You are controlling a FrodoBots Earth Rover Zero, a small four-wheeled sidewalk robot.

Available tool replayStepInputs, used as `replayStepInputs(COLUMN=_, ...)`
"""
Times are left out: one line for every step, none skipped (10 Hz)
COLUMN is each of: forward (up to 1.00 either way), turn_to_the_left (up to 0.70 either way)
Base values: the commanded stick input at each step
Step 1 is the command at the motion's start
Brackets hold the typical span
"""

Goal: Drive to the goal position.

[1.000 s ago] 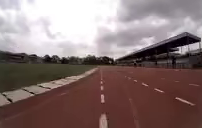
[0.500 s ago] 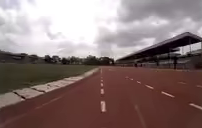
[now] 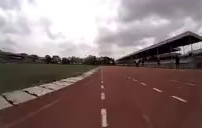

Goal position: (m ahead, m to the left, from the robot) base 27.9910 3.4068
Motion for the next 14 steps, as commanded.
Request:
replayStepInputs(forward=0.7, turn_to_the_left=-0.14)
replayStepInputs(forward=0.7, turn_to_the_left=-0.14)
replayStepInputs(forward=0.7, turn_to_the_left=-0.14)
replayStepInputs(forward=0.7, turn_to_the_left=-0.14)
replayStepInputs(forward=0.7, turn_to_the_left=-0.14)
replayStepInputs(forward=0.7, turn_to_the_left=-0.14)
replayStepInputs(forward=0.7, turn_to_the_left=-0.14)
replayStepInputs(forward=0.7, turn_to_the_left=-0.14)
replayStepInputs(forward=0.7, turn_to_the_left=-0.14)
replayStepInputs(forward=0.7, turn_to_the_left=-0.14)
replayStepInputs(forward=0.7, turn_to_the_left=-0.14)
replayStepInputs(forward=0.7, turn_to_the_left=-0.14)
replayStepInputs(forward=0.7, turn_to_the_left=-0.14)
replayStepInputs(forward=0.7, turn_to_the_left=-0.1)
